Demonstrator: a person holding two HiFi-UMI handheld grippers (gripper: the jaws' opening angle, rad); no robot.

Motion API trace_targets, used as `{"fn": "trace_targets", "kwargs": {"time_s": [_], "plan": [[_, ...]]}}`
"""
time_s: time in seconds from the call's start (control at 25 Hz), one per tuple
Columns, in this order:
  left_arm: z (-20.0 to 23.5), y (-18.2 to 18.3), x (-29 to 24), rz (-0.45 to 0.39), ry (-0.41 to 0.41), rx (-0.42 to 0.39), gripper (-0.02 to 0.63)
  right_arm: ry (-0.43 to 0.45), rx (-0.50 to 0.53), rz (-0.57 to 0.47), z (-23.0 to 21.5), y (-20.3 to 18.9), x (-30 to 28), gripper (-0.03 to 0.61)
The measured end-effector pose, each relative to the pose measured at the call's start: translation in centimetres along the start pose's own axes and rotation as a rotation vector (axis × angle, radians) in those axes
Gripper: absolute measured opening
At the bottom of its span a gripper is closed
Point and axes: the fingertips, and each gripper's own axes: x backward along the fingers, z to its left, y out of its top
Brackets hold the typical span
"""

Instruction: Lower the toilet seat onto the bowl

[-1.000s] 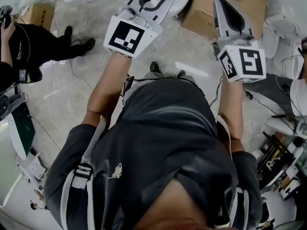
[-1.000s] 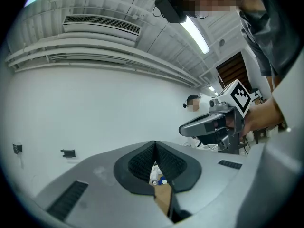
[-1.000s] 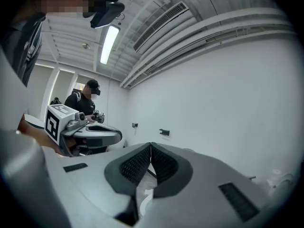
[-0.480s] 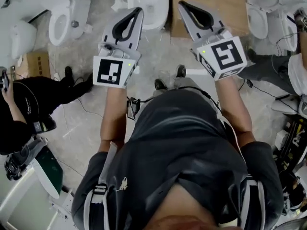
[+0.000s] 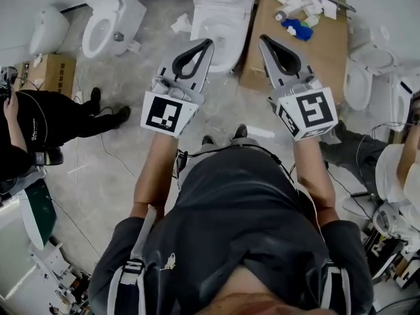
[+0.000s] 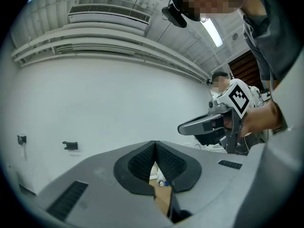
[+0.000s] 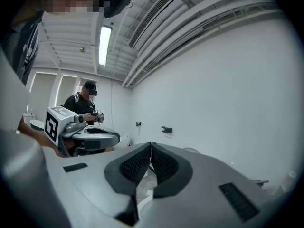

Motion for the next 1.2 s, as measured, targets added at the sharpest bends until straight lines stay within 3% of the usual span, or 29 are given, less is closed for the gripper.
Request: {"fn": "trace_targets", "kwargs": {"time_s": [0.32, 0.44, 0.64, 0.84, 1.04, 1.2], "plan": [[0.4, -0.4, -1.9, 0.024, 0.046, -0.006, 0.003, 0.042, -0.027, 0.002, -2.6, -0.5, -1.9, 0.008], [0.5, -1.9, -2.3, 0.071, 0.005, 0.024, 0.003, 0.017, -0.052, 0.014, -2.8, -1.2, -2.1, 0.008], [4.5, -1.3, -3.0, 0.005, -0.023, 0.042, 0.003, -0.029, -0.021, 0.024, -2.8, 0.3, -5.2, 0.008], [8.6, -1.8, -2.6, -0.009, -0.069, 0.063, 0.003, -0.087, -0.016, 0.023, -1.9, 1.1, -8.3, 0.007], [11.5, -3.3, -2.7, 0.034, -0.110, 0.082, 0.003, -0.121, 0.003, 0.045, -1.5, 1.5, -11.1, 0.008], [13.2, -3.1, -3.1, -0.022, -0.132, 0.081, 0.003, -0.155, 0.023, 0.052, -0.8, 1.9, -12.2, 0.008]]}}
